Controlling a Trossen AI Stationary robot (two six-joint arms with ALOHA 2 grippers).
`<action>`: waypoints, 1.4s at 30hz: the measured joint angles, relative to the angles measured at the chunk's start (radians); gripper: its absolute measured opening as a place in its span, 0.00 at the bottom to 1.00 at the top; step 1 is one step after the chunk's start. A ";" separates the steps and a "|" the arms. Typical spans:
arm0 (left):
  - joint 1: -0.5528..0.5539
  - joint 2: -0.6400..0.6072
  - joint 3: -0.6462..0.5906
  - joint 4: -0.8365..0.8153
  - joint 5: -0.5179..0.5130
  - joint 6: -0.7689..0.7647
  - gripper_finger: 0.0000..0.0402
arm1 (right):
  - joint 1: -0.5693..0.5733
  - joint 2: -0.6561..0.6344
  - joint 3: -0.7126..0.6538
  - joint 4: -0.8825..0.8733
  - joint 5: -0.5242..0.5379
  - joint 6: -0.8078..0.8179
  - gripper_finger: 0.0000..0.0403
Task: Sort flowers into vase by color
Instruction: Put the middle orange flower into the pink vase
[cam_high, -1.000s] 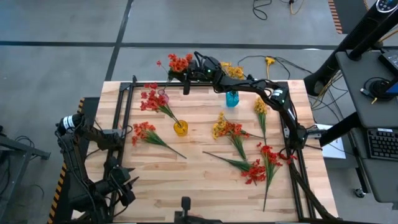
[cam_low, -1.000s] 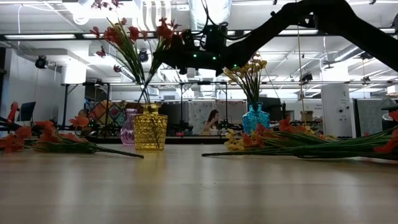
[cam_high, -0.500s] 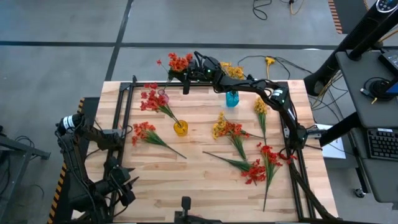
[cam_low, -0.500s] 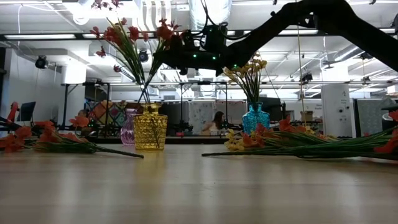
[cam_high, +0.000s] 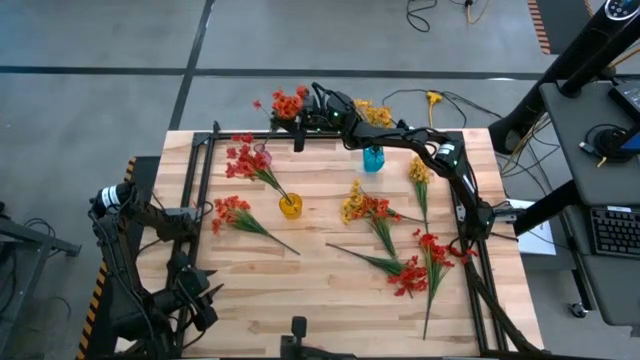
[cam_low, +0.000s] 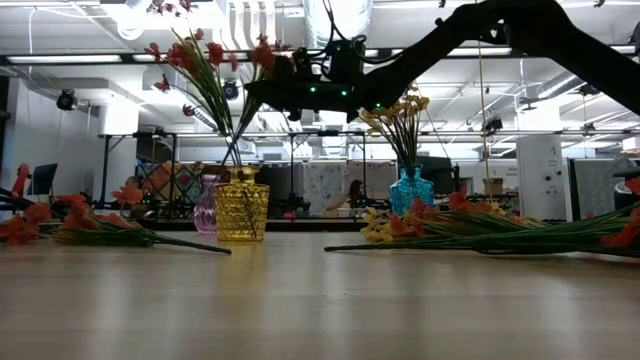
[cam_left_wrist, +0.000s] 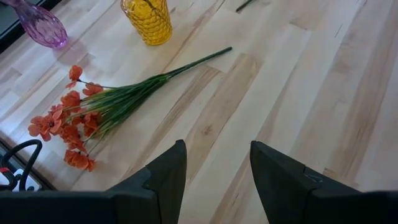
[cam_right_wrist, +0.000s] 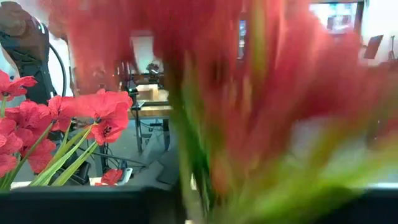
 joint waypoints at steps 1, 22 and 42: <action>0.000 0.000 0.000 0.000 0.000 0.000 0.40 | 0.001 0.000 0.000 -0.004 0.000 0.000 0.31; 0.000 0.000 0.000 -0.003 0.000 -0.002 0.40 | 0.002 -0.004 0.060 -0.254 -0.002 -0.021 0.64; 0.000 0.000 0.000 -0.007 0.002 -0.024 0.40 | 0.002 -0.004 0.265 -0.599 -0.002 -0.090 0.78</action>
